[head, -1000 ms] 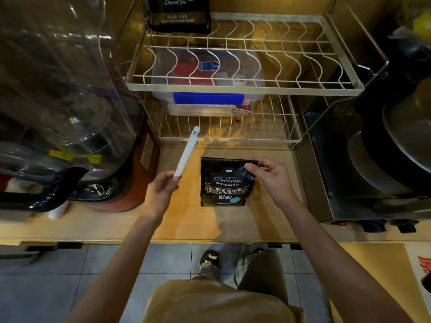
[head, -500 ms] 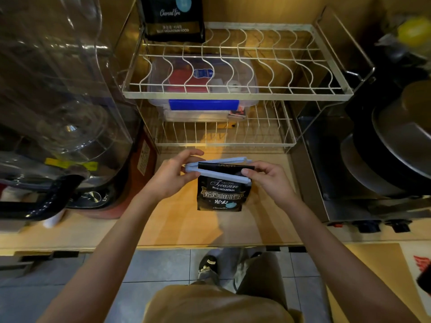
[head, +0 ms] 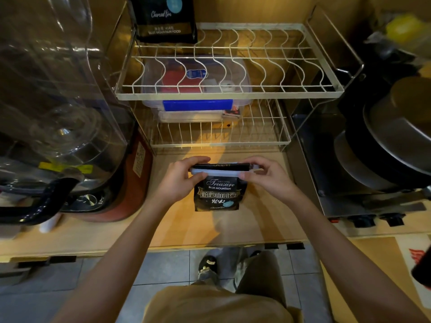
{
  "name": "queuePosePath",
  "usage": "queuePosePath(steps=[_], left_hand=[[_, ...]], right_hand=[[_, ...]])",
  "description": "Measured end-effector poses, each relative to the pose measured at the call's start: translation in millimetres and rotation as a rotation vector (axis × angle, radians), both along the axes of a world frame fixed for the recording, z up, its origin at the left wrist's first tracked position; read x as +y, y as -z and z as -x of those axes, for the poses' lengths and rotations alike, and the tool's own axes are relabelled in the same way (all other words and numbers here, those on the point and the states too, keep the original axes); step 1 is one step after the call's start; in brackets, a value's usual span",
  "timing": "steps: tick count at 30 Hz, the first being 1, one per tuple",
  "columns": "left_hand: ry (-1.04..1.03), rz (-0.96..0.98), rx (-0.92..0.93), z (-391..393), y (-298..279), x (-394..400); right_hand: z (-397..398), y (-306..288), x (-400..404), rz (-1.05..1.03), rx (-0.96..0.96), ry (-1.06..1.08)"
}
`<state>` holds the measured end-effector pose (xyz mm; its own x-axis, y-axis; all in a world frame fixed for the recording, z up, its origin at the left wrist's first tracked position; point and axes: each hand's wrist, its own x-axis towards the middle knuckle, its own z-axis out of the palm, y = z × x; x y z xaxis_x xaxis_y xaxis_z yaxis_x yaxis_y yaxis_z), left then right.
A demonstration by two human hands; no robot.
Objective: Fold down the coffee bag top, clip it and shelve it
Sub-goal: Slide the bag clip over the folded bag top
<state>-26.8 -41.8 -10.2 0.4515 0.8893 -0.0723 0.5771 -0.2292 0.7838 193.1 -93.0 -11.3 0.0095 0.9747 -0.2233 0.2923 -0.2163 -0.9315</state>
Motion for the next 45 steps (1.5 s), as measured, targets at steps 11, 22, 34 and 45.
queuePosePath(steps=[11, 22, 34, 45], left_hand=[[0.003, -0.012, 0.010, 2.1, -2.5, -0.7], [0.352, -0.380, 0.451, -52.0, -22.9, 4.9], [0.416, -0.363, 0.426, -62.6, -18.2, 2.2], [0.310, -0.358, 0.377, -62.0, -14.8, 0.0]], right_hand=[[-5.6, 3.4, 2.8, -0.082, -0.020, 0.115], [-6.3, 3.9, 3.4, -0.143, -0.101, 0.092], [-18.9, 8.2, -2.3, -0.164, -0.312, -0.059], [-10.2, 16.3, -6.6, -0.421, -0.591, 0.020]])
